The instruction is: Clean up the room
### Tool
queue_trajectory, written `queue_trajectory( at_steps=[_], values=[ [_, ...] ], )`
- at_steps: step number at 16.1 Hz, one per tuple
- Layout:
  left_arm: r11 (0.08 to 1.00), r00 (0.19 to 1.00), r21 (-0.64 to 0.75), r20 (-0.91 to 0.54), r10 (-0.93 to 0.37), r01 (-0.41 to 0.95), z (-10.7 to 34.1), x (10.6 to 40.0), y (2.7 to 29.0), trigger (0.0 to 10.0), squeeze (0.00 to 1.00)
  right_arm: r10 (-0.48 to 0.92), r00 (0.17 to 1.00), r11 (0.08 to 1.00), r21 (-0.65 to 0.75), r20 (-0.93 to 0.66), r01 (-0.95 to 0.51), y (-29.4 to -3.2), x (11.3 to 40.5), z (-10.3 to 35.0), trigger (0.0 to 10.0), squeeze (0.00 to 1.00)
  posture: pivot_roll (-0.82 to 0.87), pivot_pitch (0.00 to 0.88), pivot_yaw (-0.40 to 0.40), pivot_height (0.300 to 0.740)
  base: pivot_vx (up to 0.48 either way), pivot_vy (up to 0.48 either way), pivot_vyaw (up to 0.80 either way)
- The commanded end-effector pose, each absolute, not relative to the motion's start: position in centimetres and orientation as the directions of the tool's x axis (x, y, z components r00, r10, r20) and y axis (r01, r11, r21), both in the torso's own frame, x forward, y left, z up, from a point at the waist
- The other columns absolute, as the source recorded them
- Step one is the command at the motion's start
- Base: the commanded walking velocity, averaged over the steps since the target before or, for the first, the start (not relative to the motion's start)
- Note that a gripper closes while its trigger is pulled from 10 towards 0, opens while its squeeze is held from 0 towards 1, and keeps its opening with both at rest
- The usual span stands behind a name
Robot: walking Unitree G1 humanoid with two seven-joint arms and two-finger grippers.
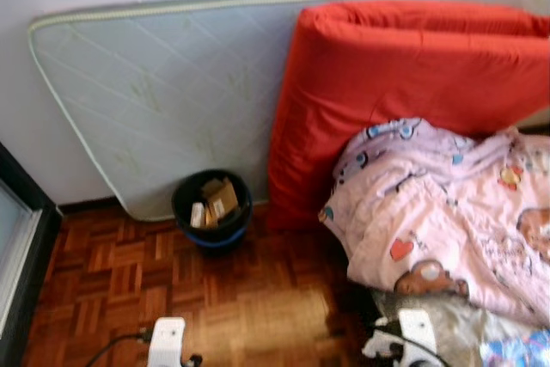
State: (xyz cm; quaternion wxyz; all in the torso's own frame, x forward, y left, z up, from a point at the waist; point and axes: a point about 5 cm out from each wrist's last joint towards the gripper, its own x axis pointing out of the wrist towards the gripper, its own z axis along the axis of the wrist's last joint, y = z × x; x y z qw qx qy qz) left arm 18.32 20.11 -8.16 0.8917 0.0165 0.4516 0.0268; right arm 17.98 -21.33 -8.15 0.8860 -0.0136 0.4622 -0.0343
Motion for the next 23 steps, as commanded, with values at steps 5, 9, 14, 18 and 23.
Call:
queue_trajectory(
  at_steps=[5,9,14,18,23],
  values=[
    [0.997,0.577,0.067,-0.813,0.076,-0.036,-8.3,18.0,20.2,10.0,0.00,-0.054,0.576,0.999,-0.045,-0.816,0.030,-20.6,17.6,-8.4,10.0,0.00,-0.02,0.000,0.014,0.740,0.245,0.000,0.16],
    [0.997,0.580,0.065,-0.812,0.072,-0.033,-8.3,18.2,20.1,10.0,0.00,-0.066,0.584,0.998,-0.047,-0.809,0.048,-22.9,17.8,-7.8,10.0,0.00,-0.01,0.000,0.014,0.740,0.360,0.000,0.80],
    [0.997,0.589,0.067,-0.804,0.076,-0.038,-8.1,18.5,20.1,10.0,0.00,-0.061,0.584,0.998,-0.052,-0.810,0.032,-23.1,17.7,-7.8,10.0,0.00,-0.01,0.000,0.014,0.740,0.359,0.000,0.19],
    [0.997,0.597,0.064,-0.798,0.074,-0.038,-7.9,18.8,20.0,10.0,0.00,-0.052,0.586,0.999,-0.044,-0.809,0.028,-22.7,17.9,-7.8,10.0,0.00,-0.01,0.000,0.014,0.740,0.358,0.000,0.80],
    [0.998,0.603,0.060,-0.795,0.069,-0.034,-7.9,19.0,19.8,10.0,0.00,-0.056,0.586,0.998,-0.025,-0.808,0.060,-22.1,18.0,-7.9,10.0,0.00,-0.01,0.000,0.013,0.740,0.361,0.000,0.48]
  ],
)
